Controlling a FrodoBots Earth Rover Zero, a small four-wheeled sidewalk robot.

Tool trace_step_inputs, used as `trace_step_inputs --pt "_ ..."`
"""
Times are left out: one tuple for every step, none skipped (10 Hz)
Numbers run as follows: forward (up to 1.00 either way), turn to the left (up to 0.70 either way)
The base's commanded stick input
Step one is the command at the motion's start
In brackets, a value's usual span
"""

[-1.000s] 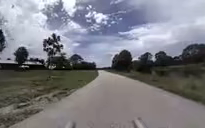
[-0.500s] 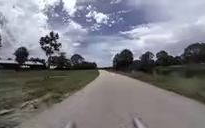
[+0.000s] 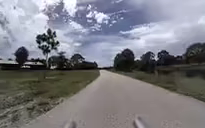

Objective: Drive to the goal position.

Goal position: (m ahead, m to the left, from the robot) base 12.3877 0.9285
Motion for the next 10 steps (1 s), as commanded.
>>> trace_step_inputs --pt "0.85 0.0" --pt "0.85 0.0" --pt "0.85 0.0" --pt "0.85 0.0" --pt "0.85 0.0" --pt "0.85 0.0" --pt "0.85 0.0" --pt "0.85 0.0" --pt "0.85 0.0" --pt "0.85 0.0"
